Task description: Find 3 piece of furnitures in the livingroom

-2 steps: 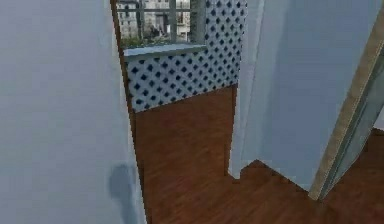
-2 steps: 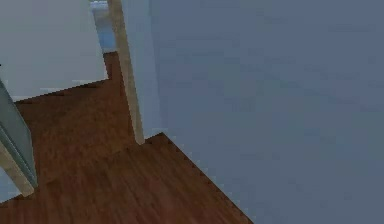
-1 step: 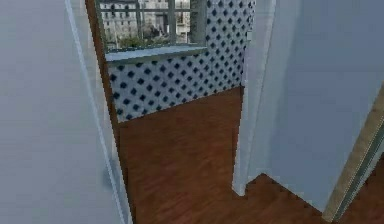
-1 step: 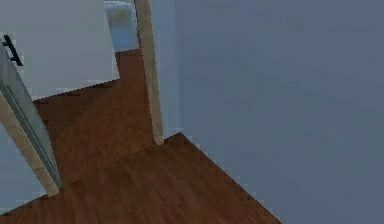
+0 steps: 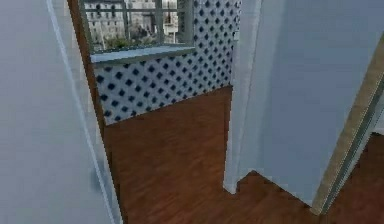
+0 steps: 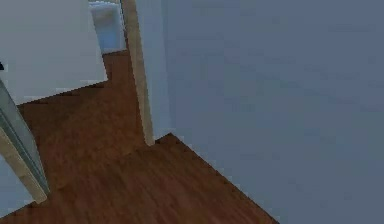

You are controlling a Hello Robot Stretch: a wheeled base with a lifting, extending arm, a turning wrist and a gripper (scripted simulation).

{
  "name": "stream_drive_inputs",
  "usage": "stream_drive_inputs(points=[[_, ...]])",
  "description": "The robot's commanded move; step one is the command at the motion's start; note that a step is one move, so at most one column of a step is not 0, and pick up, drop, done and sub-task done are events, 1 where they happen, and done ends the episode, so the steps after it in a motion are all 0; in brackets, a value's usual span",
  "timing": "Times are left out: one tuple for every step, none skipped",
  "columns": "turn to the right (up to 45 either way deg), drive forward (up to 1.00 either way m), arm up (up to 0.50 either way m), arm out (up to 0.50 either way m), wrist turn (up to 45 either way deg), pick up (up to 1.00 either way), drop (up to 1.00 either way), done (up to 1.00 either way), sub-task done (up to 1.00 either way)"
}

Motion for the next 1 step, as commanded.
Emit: stream_drive_inputs(points=[[0.0, 1.00, 0.00, 0.00, 0.0, 0.00, 0.00, 0.00, 0.00]])
